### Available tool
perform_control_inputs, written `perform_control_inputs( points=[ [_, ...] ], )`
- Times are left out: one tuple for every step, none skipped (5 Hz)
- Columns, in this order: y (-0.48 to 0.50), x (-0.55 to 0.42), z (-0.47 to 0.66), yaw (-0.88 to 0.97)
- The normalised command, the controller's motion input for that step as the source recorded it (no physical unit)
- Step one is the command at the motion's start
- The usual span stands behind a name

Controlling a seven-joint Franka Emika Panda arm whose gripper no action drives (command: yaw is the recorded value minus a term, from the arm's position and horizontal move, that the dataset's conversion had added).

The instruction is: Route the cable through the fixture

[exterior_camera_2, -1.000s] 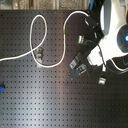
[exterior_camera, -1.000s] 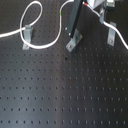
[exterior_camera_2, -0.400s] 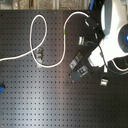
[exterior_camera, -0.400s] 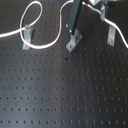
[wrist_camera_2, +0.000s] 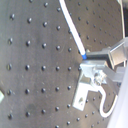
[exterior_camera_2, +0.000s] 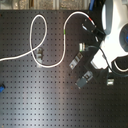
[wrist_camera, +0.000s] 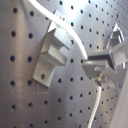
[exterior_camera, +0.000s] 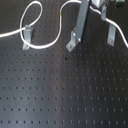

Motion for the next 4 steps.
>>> perform_control_inputs(
  points=[
    [-0.064,0.015,0.01,-0.59],
    [-0.049,-0.036,0.57,-0.46],
    [0.048,-0.095,0.57,-0.32],
    [0.067,-0.12,0.51,-0.21]
  ],
)
